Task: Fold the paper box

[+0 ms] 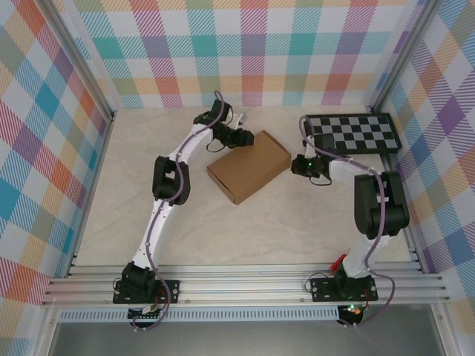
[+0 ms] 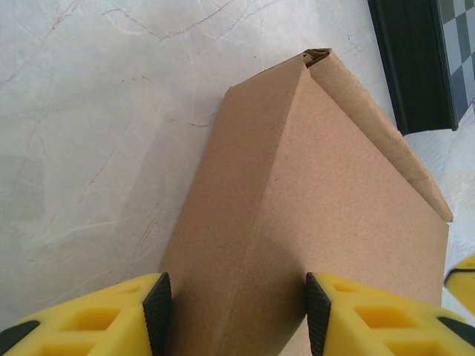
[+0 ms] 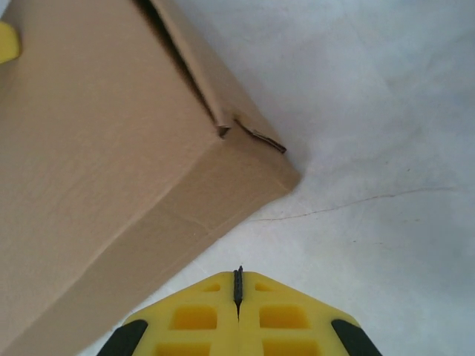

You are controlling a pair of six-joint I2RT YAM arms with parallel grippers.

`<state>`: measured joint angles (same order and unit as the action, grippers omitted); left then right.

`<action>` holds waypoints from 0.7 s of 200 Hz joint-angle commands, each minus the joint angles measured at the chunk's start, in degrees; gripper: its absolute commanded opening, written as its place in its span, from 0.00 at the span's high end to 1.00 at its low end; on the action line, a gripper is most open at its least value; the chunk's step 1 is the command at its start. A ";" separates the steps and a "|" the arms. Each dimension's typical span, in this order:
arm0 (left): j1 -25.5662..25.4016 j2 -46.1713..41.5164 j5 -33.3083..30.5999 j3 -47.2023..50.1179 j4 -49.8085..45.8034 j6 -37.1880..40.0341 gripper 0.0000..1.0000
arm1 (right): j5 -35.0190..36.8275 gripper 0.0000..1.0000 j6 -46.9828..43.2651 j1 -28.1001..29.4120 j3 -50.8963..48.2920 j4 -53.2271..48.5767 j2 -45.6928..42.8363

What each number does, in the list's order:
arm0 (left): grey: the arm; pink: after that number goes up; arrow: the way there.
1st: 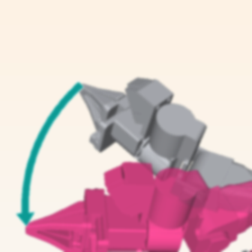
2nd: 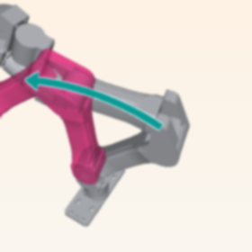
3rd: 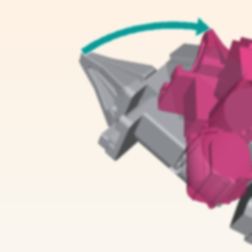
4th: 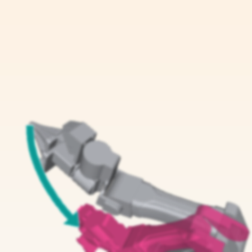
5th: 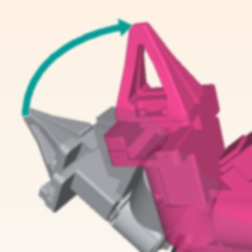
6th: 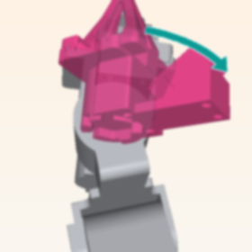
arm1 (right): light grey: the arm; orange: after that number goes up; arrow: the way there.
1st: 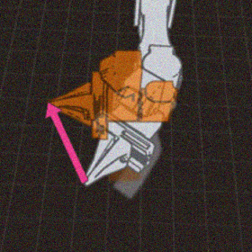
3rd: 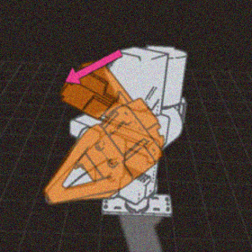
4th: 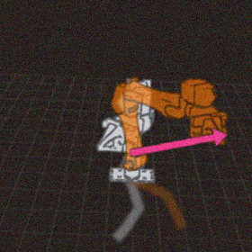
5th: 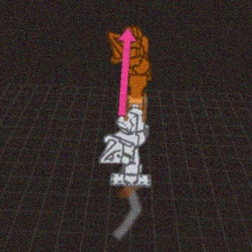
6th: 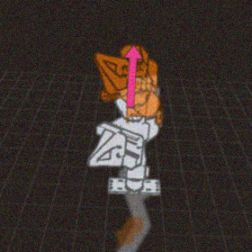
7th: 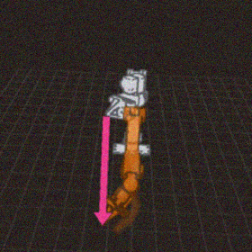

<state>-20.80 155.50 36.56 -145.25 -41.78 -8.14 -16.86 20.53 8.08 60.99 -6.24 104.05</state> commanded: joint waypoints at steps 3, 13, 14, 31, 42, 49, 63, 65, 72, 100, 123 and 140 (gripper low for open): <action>0.41 1.03 -1.75 2.78 -6.74 -0.12 0.49 | -6.38 1.00 13.21 -1.83 1.89 2.44 2.61; 0.40 1.11 -1.58 2.87 -6.78 -0.12 0.49 | -6.85 1.00 14.77 -1.92 1.84 3.48 3.57; 0.40 1.11 -1.58 2.87 -6.80 -0.12 0.49 | -6.86 1.00 14.96 -1.97 1.84 3.54 3.64; 0.41 1.09 -1.08 2.96 -6.48 -0.21 0.49 | -7.31 1.00 17.53 -2.29 1.69 5.51 5.46; 0.41 1.11 -0.93 2.99 -6.47 -0.21 0.49 | -7.65 1.00 18.90 -2.90 1.59 7.32 6.67; 0.41 1.05 -0.87 2.97 -6.47 -0.17 0.49 | -8.08 1.00 19.96 -3.35 1.38 8.73 7.39; 0.32 1.04 -0.83 3.09 -6.64 -0.04 0.49 | -8.49 1.00 21.82 -4.09 1.19 11.36 8.49; 0.32 1.10 -0.79 3.06 -6.69 -0.03 0.49 | -8.52 1.00 21.98 -4.16 1.22 11.50 8.64; 0.27 1.12 -0.72 3.08 -6.80 0.10 0.49 | -8.36 1.00 22.26 -4.30 1.76 11.53 9.12; 0.14 1.20 -0.39 3.41 -6.82 0.67 0.49 | -7.45 1.00 21.86 -4.21 4.88 8.92 11.29; -0.20 1.38 -0.02 3.42 -6.57 0.78 0.50 | -7.44 1.00 21.04 -4.21 6.43 9.33 12.85; -0.62 1.69 0.50 3.29 -6.17 0.81 0.50 | -8.50 1.00 20.69 -4.06 7.80 10.31 14.38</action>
<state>-20.86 155.39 38.33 -144.51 -41.63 -8.12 -23.64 41.17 4.10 66.39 1.78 116.22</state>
